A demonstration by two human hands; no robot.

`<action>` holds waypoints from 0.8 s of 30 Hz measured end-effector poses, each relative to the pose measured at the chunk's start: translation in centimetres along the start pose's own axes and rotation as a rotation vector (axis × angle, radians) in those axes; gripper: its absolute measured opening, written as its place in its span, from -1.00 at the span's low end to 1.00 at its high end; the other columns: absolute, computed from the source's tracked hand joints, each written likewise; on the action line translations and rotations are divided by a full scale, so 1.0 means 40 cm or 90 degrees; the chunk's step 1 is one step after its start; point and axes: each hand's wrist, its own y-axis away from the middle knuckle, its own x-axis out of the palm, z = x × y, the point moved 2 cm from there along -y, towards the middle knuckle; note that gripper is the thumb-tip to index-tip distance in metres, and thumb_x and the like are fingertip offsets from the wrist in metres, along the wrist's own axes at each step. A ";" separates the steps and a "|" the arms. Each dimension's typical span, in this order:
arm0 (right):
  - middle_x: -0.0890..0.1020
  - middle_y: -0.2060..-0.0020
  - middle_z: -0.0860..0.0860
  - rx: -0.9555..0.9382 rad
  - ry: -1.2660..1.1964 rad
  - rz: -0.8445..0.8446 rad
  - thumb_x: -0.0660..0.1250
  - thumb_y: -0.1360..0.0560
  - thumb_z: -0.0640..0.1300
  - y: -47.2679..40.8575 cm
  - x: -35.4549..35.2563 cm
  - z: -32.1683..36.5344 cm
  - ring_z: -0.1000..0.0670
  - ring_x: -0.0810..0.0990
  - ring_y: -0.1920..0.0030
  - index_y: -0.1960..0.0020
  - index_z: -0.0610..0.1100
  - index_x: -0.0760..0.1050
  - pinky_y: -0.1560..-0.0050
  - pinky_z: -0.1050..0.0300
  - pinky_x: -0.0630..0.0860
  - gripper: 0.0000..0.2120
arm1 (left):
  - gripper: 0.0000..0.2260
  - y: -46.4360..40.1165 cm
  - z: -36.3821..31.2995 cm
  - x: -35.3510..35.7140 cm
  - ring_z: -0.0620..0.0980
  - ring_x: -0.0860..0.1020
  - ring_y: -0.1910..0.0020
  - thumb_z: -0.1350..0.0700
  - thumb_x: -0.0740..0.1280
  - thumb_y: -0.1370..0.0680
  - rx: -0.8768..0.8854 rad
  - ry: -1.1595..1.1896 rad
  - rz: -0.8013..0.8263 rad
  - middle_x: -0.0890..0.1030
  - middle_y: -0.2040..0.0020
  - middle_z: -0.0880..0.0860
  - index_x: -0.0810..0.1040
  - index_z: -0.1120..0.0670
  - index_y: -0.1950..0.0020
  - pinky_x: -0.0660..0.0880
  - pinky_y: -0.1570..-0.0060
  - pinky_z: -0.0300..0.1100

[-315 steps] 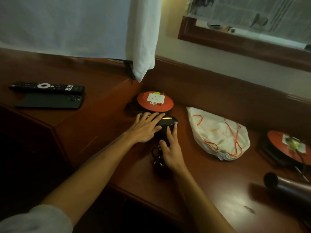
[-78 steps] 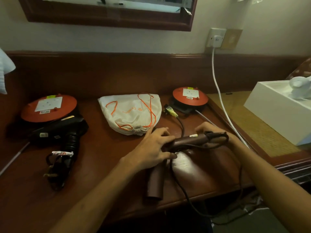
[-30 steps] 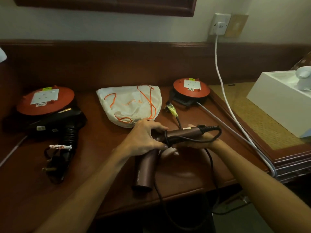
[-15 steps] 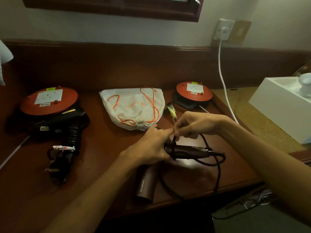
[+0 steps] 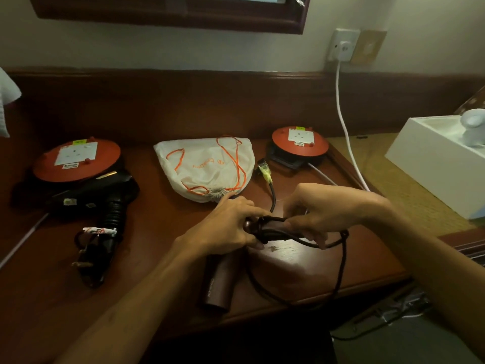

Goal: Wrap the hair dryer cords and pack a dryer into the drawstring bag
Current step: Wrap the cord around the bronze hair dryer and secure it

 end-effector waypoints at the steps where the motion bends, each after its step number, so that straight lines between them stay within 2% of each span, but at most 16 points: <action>1: 0.70 0.36 0.02 0.004 0.032 -0.015 0.33 -0.63 -0.10 0.004 -0.001 -0.001 0.04 0.69 0.39 0.16 -0.06 0.60 0.27 0.12 0.63 -0.79 | -0.48 0.001 -0.001 0.001 -0.12 0.41 -0.04 -0.05 0.58 -0.40 0.004 -0.011 -0.005 0.49 0.12 -0.16 0.59 -0.12 -0.36 0.06 -0.42 -0.05; 2: 0.69 0.38 0.09 0.015 0.059 -0.042 0.34 -0.62 -0.04 0.006 -0.008 -0.009 0.06 0.68 0.40 0.20 -0.03 0.60 0.27 0.11 0.63 -0.77 | -0.48 0.001 -0.002 0.002 -0.12 0.41 -0.05 -0.06 0.57 -0.41 0.005 -0.027 -0.007 0.50 0.10 -0.14 0.59 -0.10 -0.36 0.06 -0.41 -0.05; 3: 0.68 0.40 0.07 0.034 0.071 -0.084 0.37 -0.59 0.04 0.006 -0.018 -0.023 0.04 0.67 0.42 0.23 -0.04 0.60 0.29 0.08 0.61 -0.73 | -0.47 -0.001 -0.003 0.002 -0.12 0.40 -0.06 -0.07 0.57 -0.41 0.001 -0.040 -0.006 0.51 0.08 -0.13 0.58 -0.09 -0.37 0.07 -0.39 -0.06; 5: 0.64 0.42 -0.12 0.079 0.059 -0.181 0.41 -0.48 0.25 0.006 -0.031 -0.059 -0.02 0.58 0.47 0.30 -0.14 0.62 0.38 0.05 0.53 -0.54 | -0.46 -0.005 -0.002 0.003 -0.11 0.39 -0.08 -0.09 0.56 -0.42 -0.017 -0.039 -0.005 0.54 0.04 -0.09 0.57 -0.07 -0.37 0.09 -0.34 -0.10; 7: 0.62 0.39 -0.17 0.098 0.069 -0.267 0.39 -0.41 0.37 0.012 -0.026 -0.083 -0.04 0.52 0.45 0.34 -0.15 0.61 0.38 0.00 0.47 -0.44 | -0.47 -0.010 -0.003 0.002 -0.09 0.39 -0.11 -0.10 0.55 -0.43 -0.027 -0.044 0.000 0.56 0.01 -0.08 0.56 -0.07 -0.37 0.10 -0.33 -0.10; 9: 0.65 0.33 -0.01 0.070 0.045 -0.282 0.37 -0.51 0.25 0.039 -0.007 -0.066 0.06 0.61 0.31 0.28 -0.01 0.62 0.26 0.01 0.56 -0.63 | -0.50 -0.018 0.002 0.002 -0.10 0.38 -0.08 -0.11 0.54 -0.43 -0.033 -0.058 -0.004 0.55 0.03 -0.09 0.57 -0.07 -0.35 0.12 -0.35 -0.06; 11: 0.65 0.25 0.07 0.011 0.000 -0.231 0.31 -0.62 0.06 0.066 0.033 -0.016 0.09 0.61 0.22 0.13 0.08 0.65 0.21 0.03 0.56 -0.79 | -0.50 -0.025 0.005 0.000 -0.09 0.40 -0.05 -0.11 0.55 -0.42 -0.042 -0.053 -0.011 0.56 0.05 -0.08 0.59 -0.08 -0.33 0.19 -0.32 -0.02; 13: 0.61 0.29 -0.01 -0.046 -0.009 -0.204 0.27 -0.65 -0.02 0.067 0.102 0.013 -0.03 0.56 0.30 0.14 0.01 0.64 0.28 -0.03 0.47 -0.75 | -0.48 -0.027 0.007 -0.004 -0.06 0.47 -0.05 -0.07 0.59 -0.38 -0.044 -0.025 -0.029 0.61 0.02 -0.04 0.61 -0.06 -0.32 0.31 -0.25 0.02; 15: 0.57 0.33 -0.07 -0.088 -0.022 -0.232 0.26 -0.66 -0.05 0.042 0.173 0.013 -0.08 0.50 0.34 0.18 -0.10 0.60 0.29 -0.07 0.42 -0.71 | -0.47 -0.021 0.014 -0.012 -0.06 0.57 -0.03 0.04 0.62 -0.33 -0.048 0.040 -0.061 0.67 -0.01 0.01 0.65 0.00 -0.30 0.47 -0.18 0.02; 18: 0.68 0.27 -0.03 -0.099 -0.081 -0.292 0.30 -0.64 -0.07 -0.005 0.228 -0.027 -0.03 0.59 0.30 -0.03 -0.08 0.69 0.24 -0.08 0.51 -0.80 | -0.48 -0.008 0.030 -0.032 -0.12 0.66 -0.02 0.18 0.63 -0.30 -0.084 0.160 -0.102 0.72 -0.03 -0.02 0.68 0.01 -0.26 0.60 -0.15 -0.12; 19: 0.71 0.23 0.03 -0.095 -0.108 -0.308 0.32 -0.63 -0.10 -0.018 0.232 -0.037 0.01 0.62 0.28 -0.11 -0.07 0.70 0.24 -0.02 0.53 -0.81 | -0.48 -0.002 0.035 -0.036 -0.15 0.67 -0.03 0.21 0.63 -0.30 -0.093 0.191 -0.105 0.72 -0.03 -0.04 0.69 0.00 -0.24 0.60 -0.15 -0.18; 21: 0.68 0.30 0.23 -0.082 -0.141 -0.326 0.36 -0.61 -0.16 -0.051 0.231 -0.059 0.16 0.61 0.29 -0.12 -0.09 0.71 0.30 0.27 0.44 -0.83 | -0.51 0.007 0.043 -0.041 -0.18 0.67 -0.03 0.25 0.63 -0.30 -0.097 0.232 -0.100 0.72 -0.01 -0.08 0.70 0.00 -0.21 0.57 -0.11 -0.31; 23: 0.60 0.35 0.37 -0.031 -0.139 -0.313 0.36 -0.61 -0.15 -0.090 0.228 -0.088 0.29 0.57 0.27 -0.06 -0.03 0.70 0.24 0.38 0.40 -0.85 | -0.51 0.015 0.049 -0.045 -0.17 0.65 -0.06 0.26 0.62 -0.32 -0.085 0.253 -0.080 0.71 -0.04 -0.08 0.69 0.02 -0.23 0.54 -0.10 -0.35; 24: 0.61 0.30 0.37 -0.006 -0.130 -0.302 0.36 -0.61 -0.10 -0.108 0.225 -0.108 0.28 0.58 0.22 -0.02 0.05 0.69 0.17 0.37 0.39 -0.87 | -0.52 0.019 0.053 -0.046 -0.17 0.64 -0.08 0.25 0.62 -0.35 -0.080 0.250 -0.068 0.70 -0.06 -0.08 0.68 0.01 -0.25 0.53 -0.10 -0.36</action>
